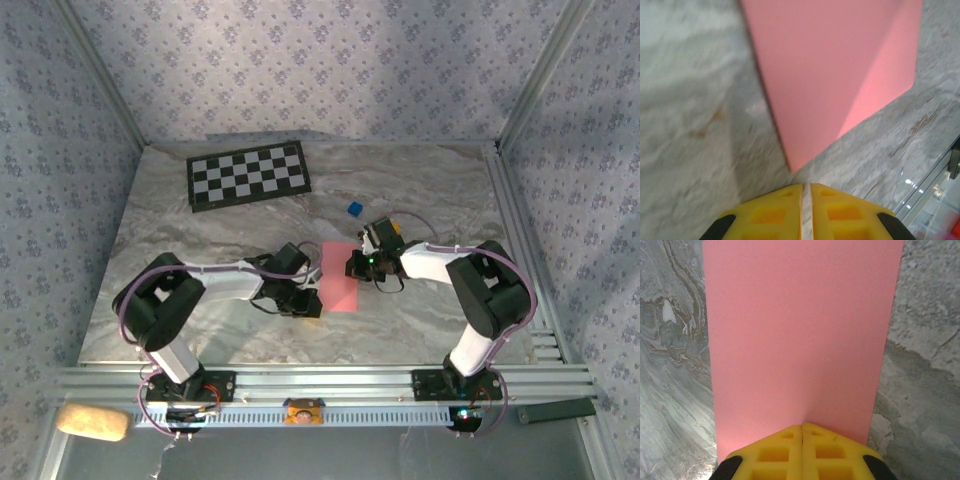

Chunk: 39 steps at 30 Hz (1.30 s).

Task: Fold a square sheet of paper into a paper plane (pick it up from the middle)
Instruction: First fold the square sheet of paper in half at the center of the table, then fold the triangle a second time at the center of the table.

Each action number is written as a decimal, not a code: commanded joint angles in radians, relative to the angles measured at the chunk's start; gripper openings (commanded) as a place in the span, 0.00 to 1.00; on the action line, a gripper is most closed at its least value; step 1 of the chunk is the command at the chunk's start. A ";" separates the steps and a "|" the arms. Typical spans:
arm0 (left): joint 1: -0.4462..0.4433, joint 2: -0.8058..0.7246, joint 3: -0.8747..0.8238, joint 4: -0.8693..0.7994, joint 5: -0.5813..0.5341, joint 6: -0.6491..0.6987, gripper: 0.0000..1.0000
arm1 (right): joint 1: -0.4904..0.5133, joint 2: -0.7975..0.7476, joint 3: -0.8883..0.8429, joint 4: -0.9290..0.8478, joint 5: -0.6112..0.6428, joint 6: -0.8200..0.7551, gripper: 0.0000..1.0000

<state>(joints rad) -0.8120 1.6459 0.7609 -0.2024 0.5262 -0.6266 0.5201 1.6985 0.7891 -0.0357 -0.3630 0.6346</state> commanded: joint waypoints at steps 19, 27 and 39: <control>0.204 0.179 0.405 0.052 0.025 -0.085 0.12 | -0.020 -0.490 -0.187 -0.140 0.208 0.216 0.39; 0.213 0.311 0.490 0.048 0.057 -0.087 0.11 | -0.010 -0.631 -0.308 -0.136 0.139 0.264 0.35; 0.230 0.404 0.487 0.029 0.055 -0.050 0.09 | 0.020 -0.505 -0.284 -0.099 0.009 0.238 0.31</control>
<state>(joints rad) -0.5941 2.0270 1.2476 -0.1509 0.5682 -0.7067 0.5331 1.1667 0.4797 -0.1295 -0.3130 0.8757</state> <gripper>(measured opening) 0.092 0.315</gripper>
